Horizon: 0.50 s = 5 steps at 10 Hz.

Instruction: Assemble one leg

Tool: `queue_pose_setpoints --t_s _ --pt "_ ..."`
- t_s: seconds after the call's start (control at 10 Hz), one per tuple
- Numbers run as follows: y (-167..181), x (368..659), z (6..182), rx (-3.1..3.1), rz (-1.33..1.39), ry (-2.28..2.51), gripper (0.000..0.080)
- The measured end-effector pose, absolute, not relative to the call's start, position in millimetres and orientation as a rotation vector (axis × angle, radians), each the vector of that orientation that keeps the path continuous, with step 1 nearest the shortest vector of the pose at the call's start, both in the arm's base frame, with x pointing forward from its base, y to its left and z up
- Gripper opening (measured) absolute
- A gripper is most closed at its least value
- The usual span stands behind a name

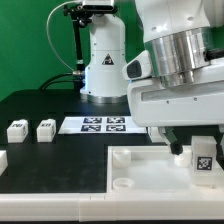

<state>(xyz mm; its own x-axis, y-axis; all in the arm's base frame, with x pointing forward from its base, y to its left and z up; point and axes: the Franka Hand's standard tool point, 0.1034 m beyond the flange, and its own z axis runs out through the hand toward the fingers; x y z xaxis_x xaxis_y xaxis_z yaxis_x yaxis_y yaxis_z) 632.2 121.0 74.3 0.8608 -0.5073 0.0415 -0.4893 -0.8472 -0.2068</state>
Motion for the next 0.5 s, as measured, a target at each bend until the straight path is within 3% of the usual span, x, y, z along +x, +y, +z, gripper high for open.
queue_pose_setpoints --t_s 0.2,0.4,0.5 --pt "131.7 630.6 74.6 -2.995 -0.146 0.346 0.0649" --pt "130.3 630.9 74.5 -2.987 -0.143 0.384 0.064" --pt "131.3 630.6 74.5 -2.967 -0.135 0.488 0.0482"
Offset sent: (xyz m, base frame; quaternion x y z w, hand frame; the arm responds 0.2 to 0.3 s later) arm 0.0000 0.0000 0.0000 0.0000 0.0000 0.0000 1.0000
